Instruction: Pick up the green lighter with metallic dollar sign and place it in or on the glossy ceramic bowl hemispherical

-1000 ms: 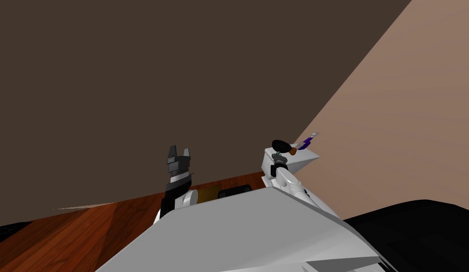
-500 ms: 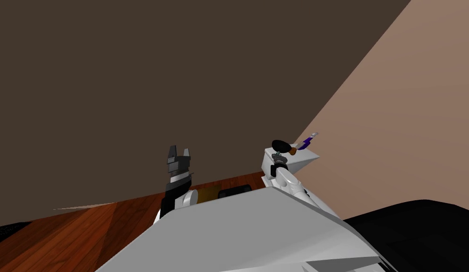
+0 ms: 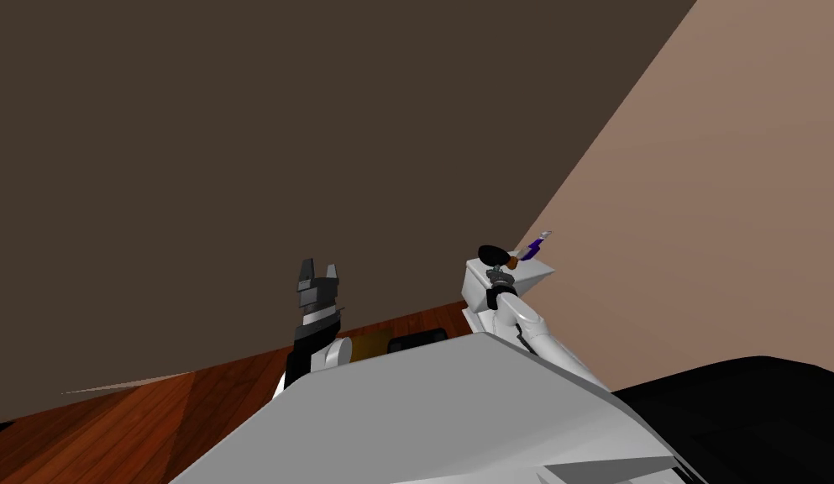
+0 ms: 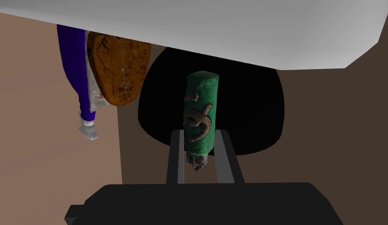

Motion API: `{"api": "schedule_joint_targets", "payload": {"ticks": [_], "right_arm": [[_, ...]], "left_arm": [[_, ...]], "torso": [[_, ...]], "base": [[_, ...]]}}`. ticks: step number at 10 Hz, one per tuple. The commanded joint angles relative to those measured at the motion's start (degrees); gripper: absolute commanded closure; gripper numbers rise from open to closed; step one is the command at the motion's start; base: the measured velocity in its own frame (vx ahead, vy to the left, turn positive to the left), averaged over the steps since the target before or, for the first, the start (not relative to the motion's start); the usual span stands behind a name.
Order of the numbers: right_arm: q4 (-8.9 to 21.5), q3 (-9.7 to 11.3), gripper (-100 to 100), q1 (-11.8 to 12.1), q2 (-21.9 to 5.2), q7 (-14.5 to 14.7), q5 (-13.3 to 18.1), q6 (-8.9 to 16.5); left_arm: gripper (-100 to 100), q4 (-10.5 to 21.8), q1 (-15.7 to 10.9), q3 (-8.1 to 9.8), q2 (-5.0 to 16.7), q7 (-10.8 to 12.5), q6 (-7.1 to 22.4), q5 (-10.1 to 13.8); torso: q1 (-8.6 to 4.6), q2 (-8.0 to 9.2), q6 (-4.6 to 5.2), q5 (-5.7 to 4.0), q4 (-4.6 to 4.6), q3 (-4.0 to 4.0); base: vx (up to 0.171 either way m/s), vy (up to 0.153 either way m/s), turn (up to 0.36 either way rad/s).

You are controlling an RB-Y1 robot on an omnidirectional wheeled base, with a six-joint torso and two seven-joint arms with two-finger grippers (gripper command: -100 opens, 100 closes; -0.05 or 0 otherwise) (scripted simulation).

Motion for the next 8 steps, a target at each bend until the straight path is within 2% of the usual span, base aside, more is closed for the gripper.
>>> {"api": "schedule_joint_targets", "payload": {"ticks": [1,2,4,8], "right_arm": [[0.3,-0.1,100,-0.3,-0.4,0.2,-0.3,-0.4],[0.4,-0.4,100,-0.6,-1.4,0.9,-1.2,-1.0],[0.4,-0.4,100,-0.6,-1.4,0.9,-1.2,-1.0],[0.6,-0.9,100,-1.1,-3.4,2.4,-3.3,-2.3]], "left_arm": [[0,0.0,0.0,0.00,0.0,0.0,0.0,0.0],[0,0.0,0.0,0.00,0.0,0.0,0.0,0.0],[0,0.0,0.0,0.00,0.0,0.0,0.0,0.0],[0,0.0,0.0,0.00,0.0,0.0,0.0,0.0]], "torso": [[0.00,0.00,0.00,0.00,0.00,0.00],[0.01,-0.06,-0.03,-0.02,-0.01,-0.03],[-0.02,-0.02,0.00,-0.02,0.00,-0.01],[0.03,-0.04,-0.01,-0.01,0.00,-0.02]], "base": [[-0.029,0.027,-0.021],[-0.041,0.030,-0.043],[-0.028,0.019,-0.027],[-0.035,0.037,-0.025]]}}
